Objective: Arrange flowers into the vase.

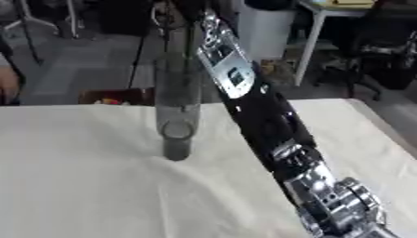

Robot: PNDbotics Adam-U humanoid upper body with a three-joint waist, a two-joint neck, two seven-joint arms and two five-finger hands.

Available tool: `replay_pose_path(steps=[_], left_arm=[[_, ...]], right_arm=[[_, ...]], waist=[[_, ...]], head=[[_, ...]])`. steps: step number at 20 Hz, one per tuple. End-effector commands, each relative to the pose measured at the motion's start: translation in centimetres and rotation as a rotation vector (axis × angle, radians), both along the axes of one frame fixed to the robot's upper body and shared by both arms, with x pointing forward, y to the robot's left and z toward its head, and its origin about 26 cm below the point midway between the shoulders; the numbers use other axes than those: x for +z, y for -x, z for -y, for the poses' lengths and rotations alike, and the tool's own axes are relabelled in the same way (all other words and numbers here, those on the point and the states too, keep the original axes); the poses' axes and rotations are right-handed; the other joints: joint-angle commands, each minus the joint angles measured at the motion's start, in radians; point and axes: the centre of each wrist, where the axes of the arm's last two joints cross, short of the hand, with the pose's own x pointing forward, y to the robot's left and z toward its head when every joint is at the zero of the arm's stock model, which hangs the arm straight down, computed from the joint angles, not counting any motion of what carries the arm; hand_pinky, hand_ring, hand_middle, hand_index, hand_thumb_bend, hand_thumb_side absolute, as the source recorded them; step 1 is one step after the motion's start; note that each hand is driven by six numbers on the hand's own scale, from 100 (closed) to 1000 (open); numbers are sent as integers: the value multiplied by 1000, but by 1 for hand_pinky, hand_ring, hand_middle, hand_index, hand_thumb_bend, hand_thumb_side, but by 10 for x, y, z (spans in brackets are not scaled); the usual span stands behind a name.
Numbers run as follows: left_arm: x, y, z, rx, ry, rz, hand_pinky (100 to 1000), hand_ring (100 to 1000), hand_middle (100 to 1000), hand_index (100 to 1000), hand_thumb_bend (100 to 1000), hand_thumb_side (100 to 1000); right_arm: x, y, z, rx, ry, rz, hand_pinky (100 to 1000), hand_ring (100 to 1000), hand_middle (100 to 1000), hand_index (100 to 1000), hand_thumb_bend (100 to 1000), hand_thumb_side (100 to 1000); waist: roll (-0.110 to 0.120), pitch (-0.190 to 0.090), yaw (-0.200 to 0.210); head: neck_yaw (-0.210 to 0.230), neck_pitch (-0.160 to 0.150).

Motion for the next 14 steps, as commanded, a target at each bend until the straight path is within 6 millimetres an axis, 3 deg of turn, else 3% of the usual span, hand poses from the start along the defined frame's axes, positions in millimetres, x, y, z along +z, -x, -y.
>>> replay_pose_path(steps=[1,9,14], left_arm=[[10,5,-4,16,-26,34,812,910,940,985,100,1000],[10,5,-4,17,-25,35,812,911,940,985,100,1000],[10,5,-4,18,-26,35,812,911,940,984,100,1000]], right_arm=[[14,6,11,-23,47,8,684,758,703,594,269,955],[11,5,15,-2,122,-67,745,810,765,667,268,1000],[13,6,19,5,155,-109,768,834,789,703,348,1000]], waist=[[4,-27,-1],[3,-29,-3],[1,-31,-5]], head=[[2,5],[3,8],[4,10]])
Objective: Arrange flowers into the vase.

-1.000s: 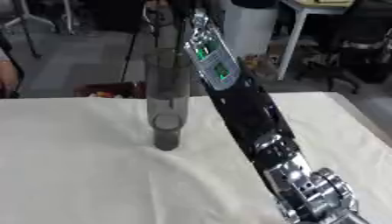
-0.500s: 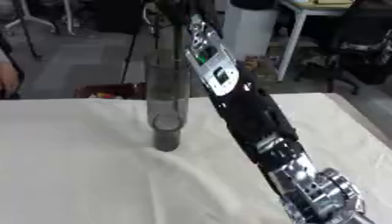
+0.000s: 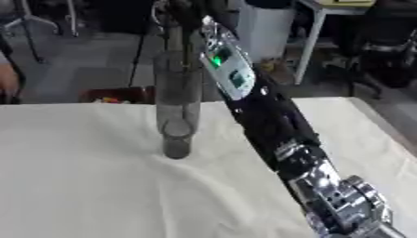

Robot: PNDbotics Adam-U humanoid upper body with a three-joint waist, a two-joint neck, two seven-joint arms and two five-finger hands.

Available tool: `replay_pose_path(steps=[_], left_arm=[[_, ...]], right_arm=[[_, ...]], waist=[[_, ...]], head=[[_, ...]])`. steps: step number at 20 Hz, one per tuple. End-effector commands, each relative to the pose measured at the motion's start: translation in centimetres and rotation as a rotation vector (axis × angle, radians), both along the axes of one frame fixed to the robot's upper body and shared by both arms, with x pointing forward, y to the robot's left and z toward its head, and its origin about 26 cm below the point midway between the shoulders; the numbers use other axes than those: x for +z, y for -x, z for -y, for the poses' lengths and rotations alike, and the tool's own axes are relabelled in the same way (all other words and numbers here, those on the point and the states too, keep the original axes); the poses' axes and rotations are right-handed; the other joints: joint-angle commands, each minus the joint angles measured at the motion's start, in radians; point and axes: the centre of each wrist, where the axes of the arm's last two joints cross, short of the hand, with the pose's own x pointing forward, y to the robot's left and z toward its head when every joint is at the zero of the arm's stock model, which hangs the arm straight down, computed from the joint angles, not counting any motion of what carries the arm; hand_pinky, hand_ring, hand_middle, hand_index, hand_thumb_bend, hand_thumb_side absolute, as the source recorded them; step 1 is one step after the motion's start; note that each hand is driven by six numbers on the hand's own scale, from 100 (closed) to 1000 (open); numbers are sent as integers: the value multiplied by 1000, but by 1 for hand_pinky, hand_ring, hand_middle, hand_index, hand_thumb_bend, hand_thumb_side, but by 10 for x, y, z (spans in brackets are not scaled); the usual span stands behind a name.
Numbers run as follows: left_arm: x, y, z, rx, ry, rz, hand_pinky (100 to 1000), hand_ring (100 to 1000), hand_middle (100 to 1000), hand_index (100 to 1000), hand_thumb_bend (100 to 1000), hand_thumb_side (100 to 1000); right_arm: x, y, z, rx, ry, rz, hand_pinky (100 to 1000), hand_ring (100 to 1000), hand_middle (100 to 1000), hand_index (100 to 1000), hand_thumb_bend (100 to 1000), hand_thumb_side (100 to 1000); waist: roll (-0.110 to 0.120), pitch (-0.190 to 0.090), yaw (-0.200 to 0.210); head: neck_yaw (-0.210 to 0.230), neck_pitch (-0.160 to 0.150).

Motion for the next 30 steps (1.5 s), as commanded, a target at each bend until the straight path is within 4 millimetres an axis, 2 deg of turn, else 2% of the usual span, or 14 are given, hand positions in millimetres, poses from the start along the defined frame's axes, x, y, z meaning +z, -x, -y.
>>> replay_pose_path(steps=[1,10,20,24,26,30], left_arm=[[10,5,-4,15,-25,35,812,911,940,984,100,1000],[10,5,-5,18,-27,33,812,912,939,984,100,1000],[8,5,-5,24,-24,31,812,913,939,985,100,1000],[8,5,-5,24,-21,30,812,913,939,985,100,1000],[8,5,-5,23,-21,30,812,913,939,985,100,1000],[8,5,-5,22,-20,28,812,914,939,985,100,1000]], right_arm=[[17,7,12,-20,29,15,769,835,790,704,354,1000],[27,11,21,-28,87,-51,795,864,813,741,431,1000],[25,13,30,-12,147,-155,833,898,847,795,397,1000],[24,15,33,10,165,-193,856,917,867,839,446,1000],[24,15,34,28,172,-214,874,932,881,863,526,1000],[26,15,30,58,181,-250,881,935,882,868,541,1000]], waist=[[2,-29,0],[-2,-32,-7],[0,-37,-9],[3,-39,-12],[5,-39,-13],[9,-41,-13]], head=[[3,3],[9,6],[12,4],[13,4],[13,2],[11,0]])
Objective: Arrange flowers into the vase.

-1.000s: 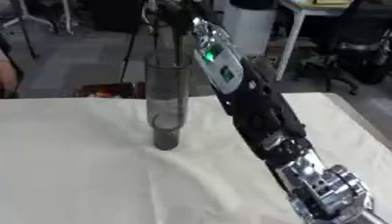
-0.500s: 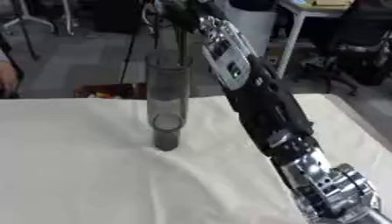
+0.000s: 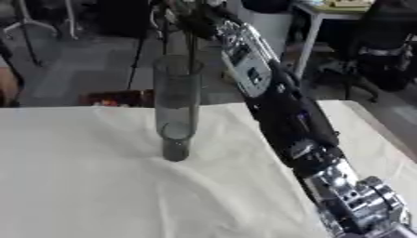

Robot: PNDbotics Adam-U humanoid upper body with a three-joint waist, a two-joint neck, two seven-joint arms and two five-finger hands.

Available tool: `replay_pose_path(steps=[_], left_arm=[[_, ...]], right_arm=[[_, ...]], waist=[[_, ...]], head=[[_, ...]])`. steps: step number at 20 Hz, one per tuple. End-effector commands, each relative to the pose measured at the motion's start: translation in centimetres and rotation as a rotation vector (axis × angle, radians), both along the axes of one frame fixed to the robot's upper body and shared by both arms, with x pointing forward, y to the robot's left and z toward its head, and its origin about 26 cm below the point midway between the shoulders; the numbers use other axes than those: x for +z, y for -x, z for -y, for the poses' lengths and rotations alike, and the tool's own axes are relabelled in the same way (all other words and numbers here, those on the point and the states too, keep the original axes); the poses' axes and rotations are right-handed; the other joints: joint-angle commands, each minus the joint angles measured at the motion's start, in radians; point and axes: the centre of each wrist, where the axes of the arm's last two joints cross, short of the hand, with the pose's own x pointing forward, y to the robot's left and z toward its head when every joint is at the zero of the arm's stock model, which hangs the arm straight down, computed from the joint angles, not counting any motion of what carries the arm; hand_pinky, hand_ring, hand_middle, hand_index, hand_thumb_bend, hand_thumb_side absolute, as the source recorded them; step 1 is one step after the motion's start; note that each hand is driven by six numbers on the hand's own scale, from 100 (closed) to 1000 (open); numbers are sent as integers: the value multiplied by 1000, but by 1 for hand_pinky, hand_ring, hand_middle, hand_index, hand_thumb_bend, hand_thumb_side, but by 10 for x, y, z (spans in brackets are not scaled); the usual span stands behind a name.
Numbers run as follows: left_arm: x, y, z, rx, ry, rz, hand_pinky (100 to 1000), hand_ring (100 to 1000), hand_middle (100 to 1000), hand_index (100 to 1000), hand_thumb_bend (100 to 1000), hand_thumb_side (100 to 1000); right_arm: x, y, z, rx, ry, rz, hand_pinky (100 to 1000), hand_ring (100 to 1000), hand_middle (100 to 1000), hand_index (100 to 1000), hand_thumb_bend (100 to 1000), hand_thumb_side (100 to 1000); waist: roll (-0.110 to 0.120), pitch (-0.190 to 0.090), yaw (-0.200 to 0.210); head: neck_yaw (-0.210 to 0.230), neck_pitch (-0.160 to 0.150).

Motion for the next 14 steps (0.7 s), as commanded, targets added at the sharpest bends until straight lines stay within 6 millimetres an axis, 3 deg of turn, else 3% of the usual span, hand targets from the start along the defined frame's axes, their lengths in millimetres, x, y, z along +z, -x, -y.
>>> replay_pose_path(steps=[1,4,7,8,9,14], left_arm=[[10,5,-3,14,-22,34,812,914,939,985,100,1000],[9,5,-4,15,-21,32,813,914,939,985,100,1000],[9,5,-4,15,-19,31,813,914,939,985,100,1000],[9,5,-4,15,-18,31,813,914,940,985,100,1000],[9,5,-4,15,-18,31,813,914,940,985,100,1000],[9,5,-3,15,-16,32,813,914,940,985,100,1000]], right_arm=[[20,8,1,2,15,22,881,935,882,867,541,1000],[23,9,-2,1,23,3,880,935,880,858,538,1000],[25,10,-2,-16,17,7,859,907,808,686,356,1000],[26,10,-2,-26,8,16,854,899,781,654,298,974],[26,11,-2,-35,1,25,846,879,698,553,180,886],[25,10,-4,-61,-23,53,846,872,662,507,100,812]], waist=[[7,-25,-1],[10,-26,-4],[12,-26,-5],[12,-26,-4],[13,-26,-4],[14,-24,-2]], head=[[1,-1],[2,0],[2,-1],[2,-1],[2,-1],[0,-3]])
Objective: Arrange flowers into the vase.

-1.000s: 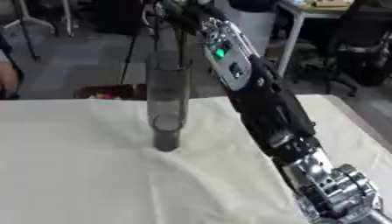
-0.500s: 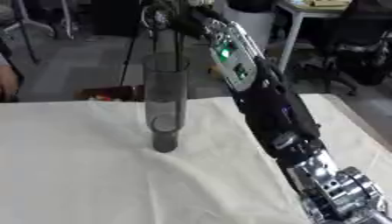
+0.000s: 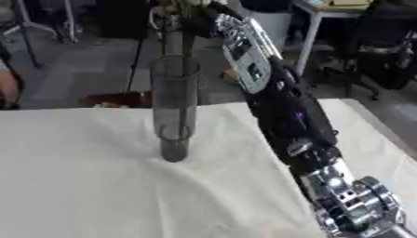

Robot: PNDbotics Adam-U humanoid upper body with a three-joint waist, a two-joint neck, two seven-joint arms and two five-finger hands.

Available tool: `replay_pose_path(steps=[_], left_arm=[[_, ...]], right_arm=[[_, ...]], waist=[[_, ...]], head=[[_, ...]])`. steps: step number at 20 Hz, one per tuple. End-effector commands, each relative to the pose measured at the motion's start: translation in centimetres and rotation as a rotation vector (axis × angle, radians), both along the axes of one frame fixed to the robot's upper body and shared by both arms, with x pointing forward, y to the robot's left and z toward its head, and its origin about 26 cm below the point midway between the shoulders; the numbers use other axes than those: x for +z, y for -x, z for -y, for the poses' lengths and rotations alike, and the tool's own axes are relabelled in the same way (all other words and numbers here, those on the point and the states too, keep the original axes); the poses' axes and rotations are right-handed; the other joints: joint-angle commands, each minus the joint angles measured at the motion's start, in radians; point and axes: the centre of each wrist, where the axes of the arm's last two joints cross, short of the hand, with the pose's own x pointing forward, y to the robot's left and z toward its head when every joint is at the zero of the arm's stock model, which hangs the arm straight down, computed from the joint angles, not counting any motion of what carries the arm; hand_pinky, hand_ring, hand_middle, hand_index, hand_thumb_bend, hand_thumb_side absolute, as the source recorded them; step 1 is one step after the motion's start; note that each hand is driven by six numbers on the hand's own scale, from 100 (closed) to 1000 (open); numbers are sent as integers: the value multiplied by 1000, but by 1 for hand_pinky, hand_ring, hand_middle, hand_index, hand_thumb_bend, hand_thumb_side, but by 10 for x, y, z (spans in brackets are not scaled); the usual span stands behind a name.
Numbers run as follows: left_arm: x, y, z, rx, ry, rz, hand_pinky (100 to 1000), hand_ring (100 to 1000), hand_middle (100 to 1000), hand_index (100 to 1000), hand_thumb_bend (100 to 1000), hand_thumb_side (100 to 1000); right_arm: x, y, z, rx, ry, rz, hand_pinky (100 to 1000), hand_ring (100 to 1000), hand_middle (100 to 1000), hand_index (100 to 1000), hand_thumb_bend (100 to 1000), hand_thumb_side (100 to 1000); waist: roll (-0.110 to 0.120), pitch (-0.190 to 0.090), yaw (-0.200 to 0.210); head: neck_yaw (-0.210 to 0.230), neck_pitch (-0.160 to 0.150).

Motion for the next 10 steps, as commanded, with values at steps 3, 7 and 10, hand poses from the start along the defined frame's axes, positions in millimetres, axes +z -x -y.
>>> replay_pose_path(steps=[3,7,10], left_arm=[[10,5,-2,10,-20,34,812,914,940,985,100,1000],[10,5,-2,10,-20,35,811,914,940,985,100,1000],[9,5,-3,12,-19,33,811,914,939,985,100,1000]], right_arm=[[16,8,-1,-9,-9,61,846,870,653,504,100,794],[16,8,-2,-4,-15,64,845,867,640,503,100,798],[17,10,-1,-1,-21,76,842,860,630,497,100,794]], waist=[[3,-22,1],[2,-22,1],[2,-23,0]], head=[[1,-2],[1,-2],[2,0]])
